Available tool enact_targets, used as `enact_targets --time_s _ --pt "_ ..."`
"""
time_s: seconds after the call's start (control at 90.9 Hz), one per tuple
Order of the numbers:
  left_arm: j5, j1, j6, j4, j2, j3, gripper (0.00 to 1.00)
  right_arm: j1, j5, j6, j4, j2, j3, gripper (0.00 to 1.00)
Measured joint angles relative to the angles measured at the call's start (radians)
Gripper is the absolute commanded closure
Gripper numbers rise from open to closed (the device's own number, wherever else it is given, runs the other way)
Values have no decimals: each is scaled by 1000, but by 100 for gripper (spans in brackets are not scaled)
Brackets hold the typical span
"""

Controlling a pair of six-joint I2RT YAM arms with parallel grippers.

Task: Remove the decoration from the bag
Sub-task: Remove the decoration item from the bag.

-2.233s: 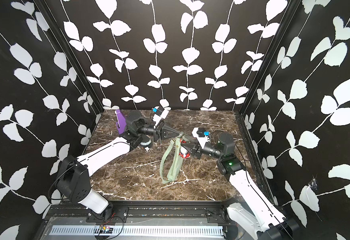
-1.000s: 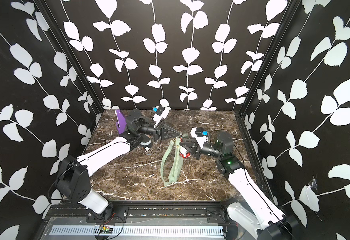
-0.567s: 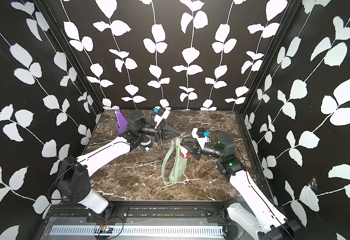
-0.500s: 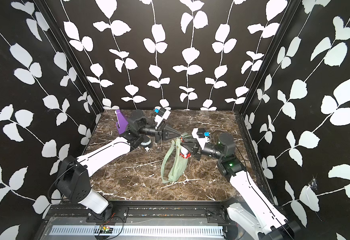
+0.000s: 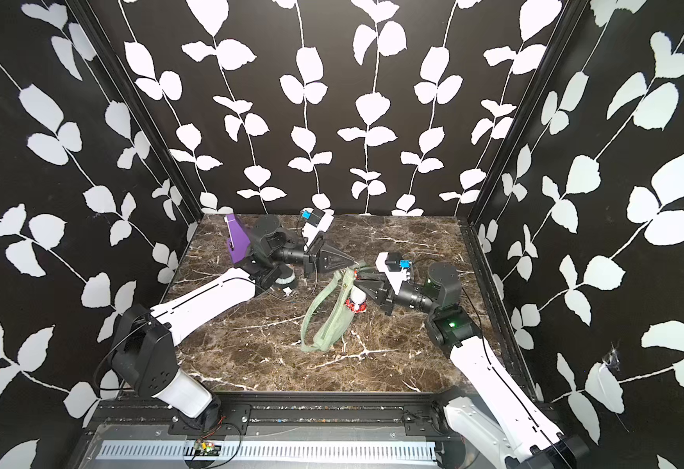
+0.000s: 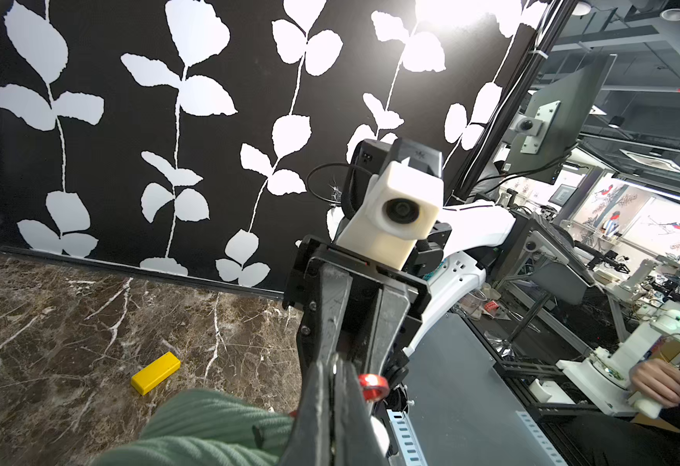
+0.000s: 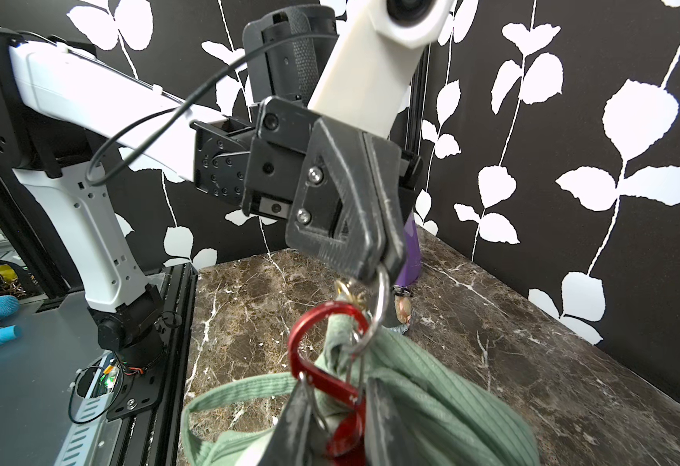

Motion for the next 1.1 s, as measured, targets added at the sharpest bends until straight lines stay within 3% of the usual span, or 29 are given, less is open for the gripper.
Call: enact_targets --time_s 0.209,1.1 --pt "1 0 -20 24 0 0 100 0 2 -2 -11 1 -5 58" --pt "23 0 -72 74 17 0 100 0 56 -14 27 3 -7 59"
